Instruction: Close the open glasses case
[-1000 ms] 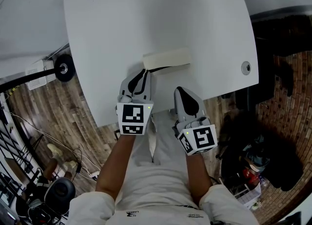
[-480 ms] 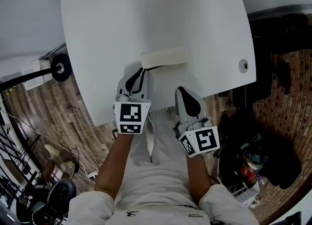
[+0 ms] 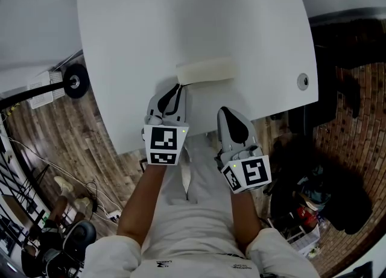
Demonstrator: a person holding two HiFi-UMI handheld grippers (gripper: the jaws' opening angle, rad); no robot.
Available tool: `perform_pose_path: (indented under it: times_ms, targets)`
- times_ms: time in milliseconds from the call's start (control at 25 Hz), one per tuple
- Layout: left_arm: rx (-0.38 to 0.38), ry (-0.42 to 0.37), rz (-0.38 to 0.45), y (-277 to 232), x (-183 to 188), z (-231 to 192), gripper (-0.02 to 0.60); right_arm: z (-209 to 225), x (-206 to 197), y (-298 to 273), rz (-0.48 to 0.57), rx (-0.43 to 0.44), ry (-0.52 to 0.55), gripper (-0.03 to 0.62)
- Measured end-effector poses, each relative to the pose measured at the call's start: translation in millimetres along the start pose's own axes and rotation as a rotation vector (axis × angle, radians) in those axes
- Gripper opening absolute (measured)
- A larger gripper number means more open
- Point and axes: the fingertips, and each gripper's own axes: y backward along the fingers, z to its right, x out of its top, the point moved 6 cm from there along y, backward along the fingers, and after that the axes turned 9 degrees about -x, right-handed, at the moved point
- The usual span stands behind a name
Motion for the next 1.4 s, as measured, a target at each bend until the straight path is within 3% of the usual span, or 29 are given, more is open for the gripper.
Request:
perform_pose_path:
  times_ms: [1000, 1400]
  targets:
    - [0.007, 0.033, -0.059, -2.8, -15.6, 3.7, 0.006, 2.8, -1.4, 9.7, 0.006, -0.011, -0.009, 0.003]
    - [0.016, 0.039, -0.052, 10.0, 1.0, 7.8, -0.003, 1.8, 8.7, 18.5, 0.004, -0.004, -0.012, 0.002]
